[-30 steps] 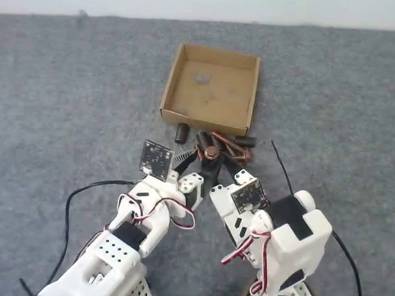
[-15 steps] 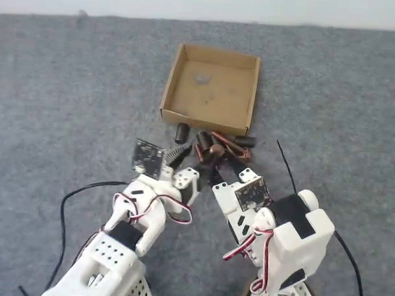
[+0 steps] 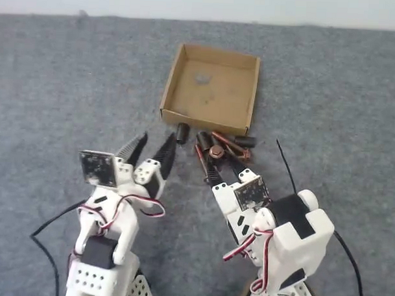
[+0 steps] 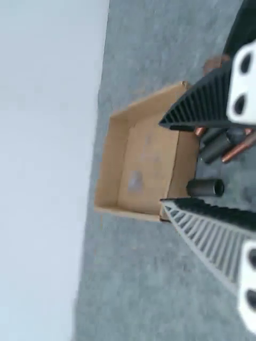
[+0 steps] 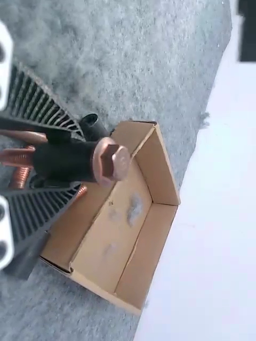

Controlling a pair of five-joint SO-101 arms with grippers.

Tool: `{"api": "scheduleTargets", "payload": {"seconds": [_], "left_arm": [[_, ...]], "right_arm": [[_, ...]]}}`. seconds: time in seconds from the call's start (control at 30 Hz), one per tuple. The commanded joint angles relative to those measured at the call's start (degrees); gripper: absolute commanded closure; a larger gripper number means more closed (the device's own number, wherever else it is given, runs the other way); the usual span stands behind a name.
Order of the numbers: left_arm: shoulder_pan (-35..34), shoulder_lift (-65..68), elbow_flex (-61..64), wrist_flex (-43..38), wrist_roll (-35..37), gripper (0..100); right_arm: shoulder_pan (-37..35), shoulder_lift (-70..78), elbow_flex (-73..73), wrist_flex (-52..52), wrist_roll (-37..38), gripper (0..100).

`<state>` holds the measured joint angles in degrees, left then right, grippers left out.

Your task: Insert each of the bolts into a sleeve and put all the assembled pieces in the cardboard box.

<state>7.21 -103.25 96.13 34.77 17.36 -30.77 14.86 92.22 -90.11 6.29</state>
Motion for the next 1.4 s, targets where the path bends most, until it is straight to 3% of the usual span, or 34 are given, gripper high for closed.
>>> {"api": "scheduleTargets", "payload": {"seconds": [0.0, 0.33, 0.47, 0.63, 0.8, 0.93, 1.2, 1.37], "left_arm": [[-5.27, -0.35, -0.66, 0.53, -0.09, 80], [-18.37, -0.62, 0.4, 9.32, 0.0, 80], [-20.04, -0.62, 0.4, 11.78, -0.26, 82], [-20.22, -0.35, 0.48, 11.69, -0.97, 99], [-20.13, -0.26, 0.48, 11.96, -4.4, 99], [-20.13, -0.26, 0.48, 11.69, -4.57, 99], [-20.04, -0.18, 0.48, 11.16, -7.82, 99], [-19.96, -0.18, 0.48, 11.16, -7.74, 99]], "right_arm": [[1.19, -0.66, -1.05, -0.13, 0.7, 99.2], [3.21, -2.86, 0.26, -1.36, 0.7, 99.2], [2.77, -7.69, 3.08, 0.04, 0.7, 99.2], [3.65, -15.52, 4.04, 4.7, 0.79, 99.2], [6.37, -25.45, 3.6, 13.58, 0.79, 99.2], [6.46, -35.65, 1.41, 27.3, 0.79, 99.2], [6.99, -55.6, -16.0, 76.62, 0.62, 99.2], [6.99, -57.8, -27.78, 89.98, 0.97, 99.2]]}}
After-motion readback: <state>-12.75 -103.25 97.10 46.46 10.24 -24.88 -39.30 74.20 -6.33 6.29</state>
